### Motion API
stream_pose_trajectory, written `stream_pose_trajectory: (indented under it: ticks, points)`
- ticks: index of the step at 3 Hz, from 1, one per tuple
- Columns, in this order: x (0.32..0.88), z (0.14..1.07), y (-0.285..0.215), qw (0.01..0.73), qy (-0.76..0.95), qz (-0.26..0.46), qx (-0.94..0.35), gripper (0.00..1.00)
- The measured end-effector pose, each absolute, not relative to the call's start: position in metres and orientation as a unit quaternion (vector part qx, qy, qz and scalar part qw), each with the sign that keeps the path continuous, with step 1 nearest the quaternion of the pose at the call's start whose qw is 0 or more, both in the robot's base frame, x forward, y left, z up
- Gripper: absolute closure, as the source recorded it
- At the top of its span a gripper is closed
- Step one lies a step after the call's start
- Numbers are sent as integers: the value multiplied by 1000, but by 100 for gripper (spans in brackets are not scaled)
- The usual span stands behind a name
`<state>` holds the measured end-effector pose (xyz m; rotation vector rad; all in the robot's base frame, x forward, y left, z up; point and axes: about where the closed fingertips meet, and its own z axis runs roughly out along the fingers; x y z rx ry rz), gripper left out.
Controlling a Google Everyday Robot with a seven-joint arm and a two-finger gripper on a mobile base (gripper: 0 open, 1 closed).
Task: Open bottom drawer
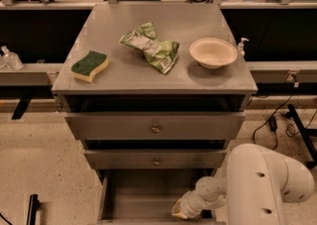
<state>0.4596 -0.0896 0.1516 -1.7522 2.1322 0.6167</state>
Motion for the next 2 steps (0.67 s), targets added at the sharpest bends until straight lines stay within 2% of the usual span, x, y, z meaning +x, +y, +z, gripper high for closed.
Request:
stream_pose_trajectory:
  ticks: [2]
  points:
    - [492, 155, -98, 178, 758, 202, -594, 100]
